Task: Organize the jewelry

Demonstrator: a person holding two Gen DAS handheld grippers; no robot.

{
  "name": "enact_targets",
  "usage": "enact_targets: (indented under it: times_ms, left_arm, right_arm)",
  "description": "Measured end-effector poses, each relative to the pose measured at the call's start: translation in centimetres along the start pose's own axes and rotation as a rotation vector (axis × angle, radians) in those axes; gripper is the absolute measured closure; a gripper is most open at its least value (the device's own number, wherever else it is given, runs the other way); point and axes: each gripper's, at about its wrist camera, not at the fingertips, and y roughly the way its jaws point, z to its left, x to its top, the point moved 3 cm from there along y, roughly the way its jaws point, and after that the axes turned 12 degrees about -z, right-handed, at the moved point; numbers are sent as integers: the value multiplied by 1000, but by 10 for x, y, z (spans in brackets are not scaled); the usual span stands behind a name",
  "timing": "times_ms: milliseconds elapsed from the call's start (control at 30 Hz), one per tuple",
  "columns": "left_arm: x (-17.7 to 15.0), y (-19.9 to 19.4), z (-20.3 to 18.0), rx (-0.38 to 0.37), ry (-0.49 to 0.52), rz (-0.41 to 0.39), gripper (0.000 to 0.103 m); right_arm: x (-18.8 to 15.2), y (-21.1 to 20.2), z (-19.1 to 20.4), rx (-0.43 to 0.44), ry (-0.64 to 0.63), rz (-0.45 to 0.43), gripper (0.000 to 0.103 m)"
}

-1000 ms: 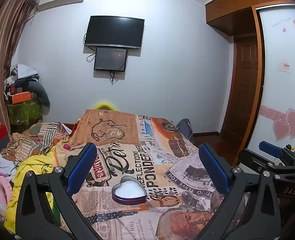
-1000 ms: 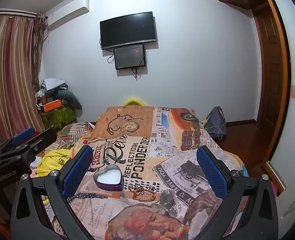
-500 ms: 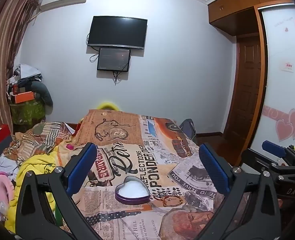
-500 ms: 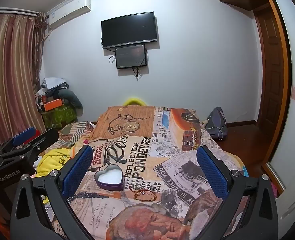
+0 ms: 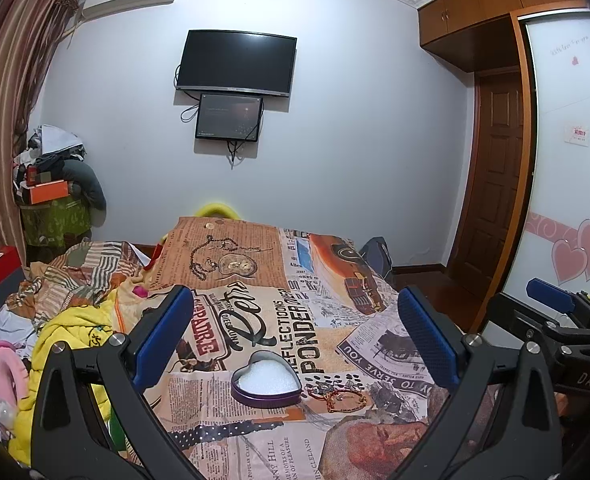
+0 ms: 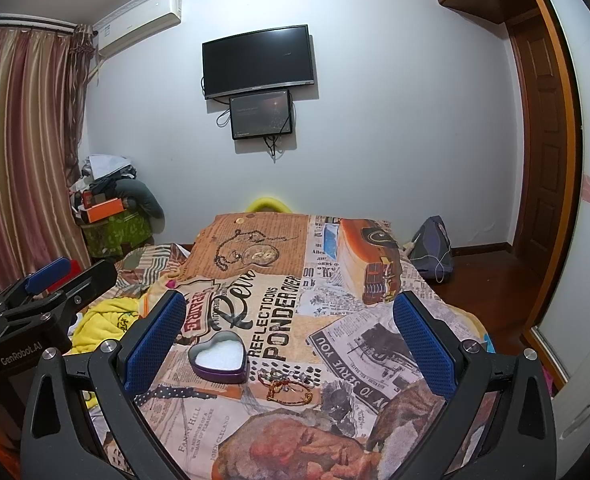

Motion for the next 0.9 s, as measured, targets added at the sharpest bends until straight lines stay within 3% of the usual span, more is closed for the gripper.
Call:
enact_targets:
  times_ms: [900]
  left_arm:
    - [-1,1,2,1,0,2,1]
  right_arm:
    - [6,0,-1,1,0,-9,0]
